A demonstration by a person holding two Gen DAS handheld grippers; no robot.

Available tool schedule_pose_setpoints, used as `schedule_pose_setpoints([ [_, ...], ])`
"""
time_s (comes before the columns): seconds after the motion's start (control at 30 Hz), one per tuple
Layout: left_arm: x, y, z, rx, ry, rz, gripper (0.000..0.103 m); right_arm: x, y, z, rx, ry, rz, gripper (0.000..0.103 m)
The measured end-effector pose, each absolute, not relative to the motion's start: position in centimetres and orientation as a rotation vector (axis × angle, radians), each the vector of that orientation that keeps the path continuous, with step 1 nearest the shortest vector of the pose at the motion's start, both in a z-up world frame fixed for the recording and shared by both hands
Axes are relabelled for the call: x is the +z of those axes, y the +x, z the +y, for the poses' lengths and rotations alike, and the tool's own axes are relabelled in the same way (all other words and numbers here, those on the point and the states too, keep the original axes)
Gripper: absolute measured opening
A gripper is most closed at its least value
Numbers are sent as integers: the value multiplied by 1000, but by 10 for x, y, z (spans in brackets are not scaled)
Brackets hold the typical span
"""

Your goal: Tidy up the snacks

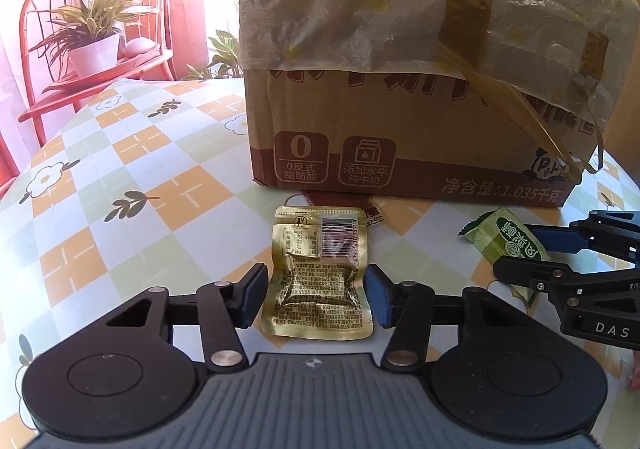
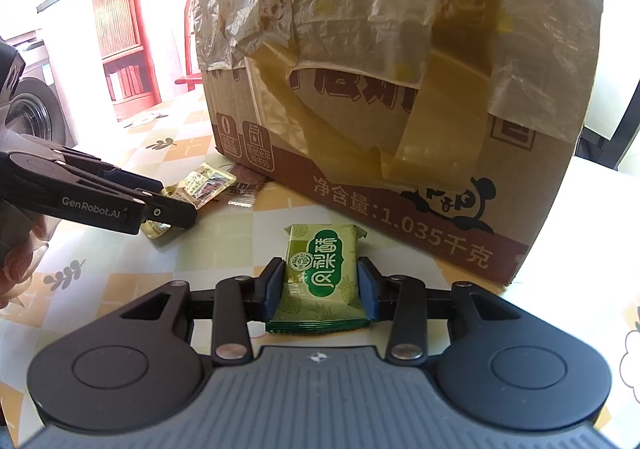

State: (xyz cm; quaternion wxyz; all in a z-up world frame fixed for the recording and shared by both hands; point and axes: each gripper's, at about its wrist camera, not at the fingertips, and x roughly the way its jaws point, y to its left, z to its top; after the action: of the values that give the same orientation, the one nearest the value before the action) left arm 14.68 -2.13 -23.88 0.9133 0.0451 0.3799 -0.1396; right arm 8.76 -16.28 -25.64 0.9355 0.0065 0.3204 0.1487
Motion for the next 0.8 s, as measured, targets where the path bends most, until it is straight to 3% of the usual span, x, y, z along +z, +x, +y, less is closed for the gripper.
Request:
schedule_pose_setpoints([
  [0.8,-224,144,-2,-262,24,733,51,-256,87,-162,305,-1,663,41],
])
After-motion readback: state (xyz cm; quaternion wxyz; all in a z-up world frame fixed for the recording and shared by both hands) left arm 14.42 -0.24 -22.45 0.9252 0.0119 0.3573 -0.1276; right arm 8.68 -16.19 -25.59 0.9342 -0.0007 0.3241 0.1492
